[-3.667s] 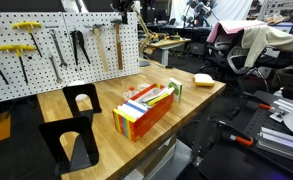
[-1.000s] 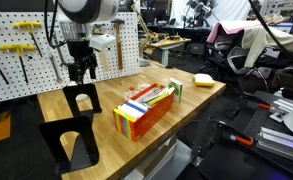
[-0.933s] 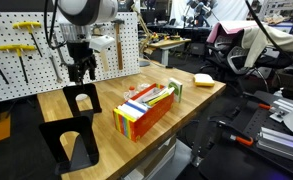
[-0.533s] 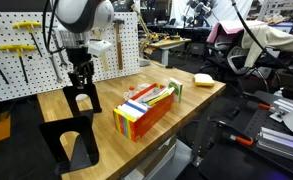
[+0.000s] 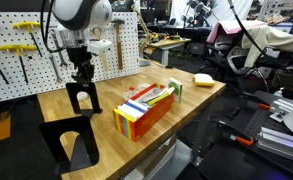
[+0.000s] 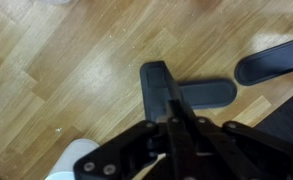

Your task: Move the black object to the right slightly

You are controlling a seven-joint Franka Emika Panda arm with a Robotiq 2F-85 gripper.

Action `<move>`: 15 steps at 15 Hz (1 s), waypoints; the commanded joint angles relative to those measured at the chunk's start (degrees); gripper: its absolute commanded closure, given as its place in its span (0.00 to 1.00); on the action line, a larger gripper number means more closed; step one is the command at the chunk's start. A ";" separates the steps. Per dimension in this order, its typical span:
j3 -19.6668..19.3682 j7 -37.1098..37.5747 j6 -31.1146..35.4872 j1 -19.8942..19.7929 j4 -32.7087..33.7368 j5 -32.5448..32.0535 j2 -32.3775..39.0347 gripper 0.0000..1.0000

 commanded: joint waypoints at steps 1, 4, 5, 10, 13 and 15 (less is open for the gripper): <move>-0.43 -0.96 -2.57 0.37 1.81 0.97 0.52 1.00; 0.08 -0.54 -3.34 -0.36 0.70 0.41 -0.08 0.99; 0.03 -0.54 -3.50 -0.43 0.56 0.35 -0.18 0.99; -0.04 -2.29 -3.58 -1.20 -0.85 -0.66 -1.28 0.99; -0.12 -4.40 -3.76 -1.80 -1.92 -1.30 -2.19 0.99; -0.11 -6.04 -3.87 -2.27 -3.14 -1.87 -3.19 0.99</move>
